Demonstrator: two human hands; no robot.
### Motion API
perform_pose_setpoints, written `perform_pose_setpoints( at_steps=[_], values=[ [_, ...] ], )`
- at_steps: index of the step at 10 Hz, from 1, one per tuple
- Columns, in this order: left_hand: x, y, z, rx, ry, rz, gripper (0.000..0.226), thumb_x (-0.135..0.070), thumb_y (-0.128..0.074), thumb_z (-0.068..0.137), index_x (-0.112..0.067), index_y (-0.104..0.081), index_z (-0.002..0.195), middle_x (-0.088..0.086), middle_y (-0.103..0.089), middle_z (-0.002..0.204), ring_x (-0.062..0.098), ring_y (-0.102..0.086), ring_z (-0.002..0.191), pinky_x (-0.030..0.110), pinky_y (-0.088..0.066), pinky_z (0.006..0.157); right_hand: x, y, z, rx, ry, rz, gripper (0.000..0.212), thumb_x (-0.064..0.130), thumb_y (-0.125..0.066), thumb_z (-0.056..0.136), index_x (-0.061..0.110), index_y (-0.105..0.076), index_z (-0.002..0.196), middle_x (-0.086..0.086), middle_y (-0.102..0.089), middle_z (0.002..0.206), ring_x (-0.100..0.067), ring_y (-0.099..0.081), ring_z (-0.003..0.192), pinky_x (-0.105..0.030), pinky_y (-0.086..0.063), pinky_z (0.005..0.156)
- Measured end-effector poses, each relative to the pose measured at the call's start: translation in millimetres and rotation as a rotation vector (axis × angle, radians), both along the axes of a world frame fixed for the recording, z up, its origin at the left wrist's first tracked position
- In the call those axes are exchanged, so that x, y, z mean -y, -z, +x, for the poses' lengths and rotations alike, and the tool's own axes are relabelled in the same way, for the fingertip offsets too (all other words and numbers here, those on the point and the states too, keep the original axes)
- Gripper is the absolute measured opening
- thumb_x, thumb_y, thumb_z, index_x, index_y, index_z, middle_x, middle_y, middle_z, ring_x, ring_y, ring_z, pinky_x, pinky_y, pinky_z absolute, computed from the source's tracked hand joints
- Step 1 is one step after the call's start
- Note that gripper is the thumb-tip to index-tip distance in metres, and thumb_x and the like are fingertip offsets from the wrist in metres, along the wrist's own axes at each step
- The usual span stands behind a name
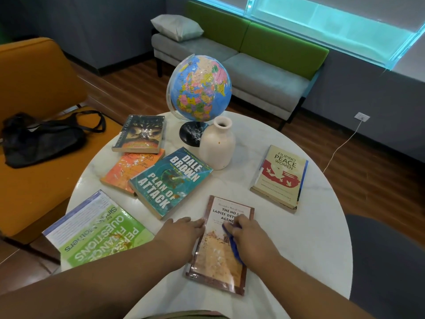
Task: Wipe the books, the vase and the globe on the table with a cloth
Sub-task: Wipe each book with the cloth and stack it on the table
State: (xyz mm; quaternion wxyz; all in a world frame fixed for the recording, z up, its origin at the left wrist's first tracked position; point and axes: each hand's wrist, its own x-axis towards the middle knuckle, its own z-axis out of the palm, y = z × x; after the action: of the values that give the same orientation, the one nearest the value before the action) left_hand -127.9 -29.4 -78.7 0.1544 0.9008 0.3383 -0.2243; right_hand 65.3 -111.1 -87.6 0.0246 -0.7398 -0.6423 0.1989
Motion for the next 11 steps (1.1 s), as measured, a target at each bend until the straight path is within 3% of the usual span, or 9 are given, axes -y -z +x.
perform_pose_setpoints(
  at_steps=[2,3,4,5,6,7,8,10,11],
  values=[
    [0.4,-1.8,0.8,0.0,0.004,-0.002,0.087,-0.036,-0.068,0.085,-0.032,-0.013,0.153,-0.013,-0.007,0.161,0.02,-0.014,0.147,0.046,-0.024,0.113,10.6,12.0,18.6,0.111,-0.027,0.112,0.023,0.046,-0.053,0.093,0.026,-0.055,0.084,-0.006,-0.06,0.096,-0.019,-0.066,0.071,-0.029,-0.054,0.059],
    [1.0,-0.6,0.4,0.003,0.005,0.004,0.089,-0.037,-0.068,0.085,-0.031,-0.012,0.153,-0.013,-0.006,0.161,0.02,-0.015,0.147,0.046,-0.025,0.112,-0.9,9.7,20.9,0.081,0.033,0.128,0.01,0.033,-0.045,0.099,0.028,-0.054,0.099,-0.009,-0.054,0.109,-0.027,-0.06,0.092,-0.037,-0.053,0.077],
    [0.6,-0.3,-0.3,0.008,-0.001,-0.009,0.088,-0.037,-0.068,0.085,-0.032,-0.013,0.153,-0.014,-0.006,0.161,0.02,-0.015,0.147,0.045,-0.026,0.113,11.2,14.8,2.0,0.109,-0.184,0.043,0.03,0.028,-0.04,0.101,0.022,-0.052,0.128,0.0,-0.045,0.122,-0.022,-0.046,0.11,-0.031,-0.042,0.09],
    [0.4,-2.4,-1.4,0.025,-0.013,-0.02,0.088,-0.036,-0.069,0.084,-0.034,-0.013,0.153,-0.015,-0.006,0.161,0.02,-0.014,0.147,0.046,-0.024,0.114,16.3,15.1,5.6,0.15,-0.245,0.107,0.036,0.056,-0.037,0.095,0.029,-0.059,0.101,0.009,-0.051,0.107,-0.005,-0.055,0.088,-0.019,-0.047,0.077],
    [0.5,-2.1,-2.7,0.036,-0.027,-0.027,0.089,-0.036,-0.07,0.084,-0.035,-0.014,0.153,-0.015,-0.006,0.161,0.019,-0.012,0.148,0.048,-0.021,0.115,-6.4,18.8,28.3,0.188,-0.008,0.094,0.028,0.059,-0.047,0.091,0.032,-0.053,0.085,-0.001,-0.057,0.095,-0.015,-0.064,0.075,-0.037,-0.055,0.068],
    [0.3,-1.3,-3.6,0.048,-0.038,-0.034,0.089,-0.037,-0.07,0.083,-0.035,-0.014,0.153,-0.016,-0.006,0.161,0.019,-0.011,0.148,0.049,-0.02,0.115,-28.9,10.3,22.3,0.107,0.138,0.068,0.019,0.023,-0.046,0.097,0.024,-0.057,0.112,-0.009,-0.051,0.116,-0.026,-0.054,0.099,-0.032,-0.044,0.078],
    [-0.7,-1.4,-4.1,0.044,-0.029,-0.038,0.088,-0.037,-0.07,0.084,-0.034,-0.015,0.153,-0.016,-0.006,0.161,0.02,-0.011,0.148,0.049,-0.021,0.115,-28.5,10.4,2.2,0.081,-0.008,0.022,0.041,0.007,-0.044,0.094,0.022,-0.05,0.132,-0.01,-0.042,0.125,-0.03,-0.043,0.111,-0.029,-0.035,0.084],
    [-1.9,-2.9,-4.2,0.06,-0.026,-0.05,0.086,-0.037,-0.069,0.084,-0.032,-0.016,0.152,-0.014,-0.008,0.161,0.02,-0.011,0.148,0.047,-0.02,0.114,-49.2,-1.9,9.7,0.116,0.066,0.154,0.017,0.031,-0.05,0.098,0.015,-0.054,0.094,-0.009,-0.061,0.087,-0.012,-0.058,0.061,-0.022,-0.043,0.049],
    [-1.8,-1.3,-5.7,0.055,-0.02,-0.047,0.085,-0.038,-0.068,0.084,-0.033,-0.017,0.152,-0.015,-0.007,0.161,0.02,-0.01,0.148,0.049,-0.022,0.113,-55.0,10.3,3.2,0.086,0.04,0.102,0.025,0.021,-0.049,0.096,0.022,-0.055,0.121,-0.01,-0.048,0.116,-0.027,-0.053,0.098,-0.03,-0.046,0.075]
  ],
)
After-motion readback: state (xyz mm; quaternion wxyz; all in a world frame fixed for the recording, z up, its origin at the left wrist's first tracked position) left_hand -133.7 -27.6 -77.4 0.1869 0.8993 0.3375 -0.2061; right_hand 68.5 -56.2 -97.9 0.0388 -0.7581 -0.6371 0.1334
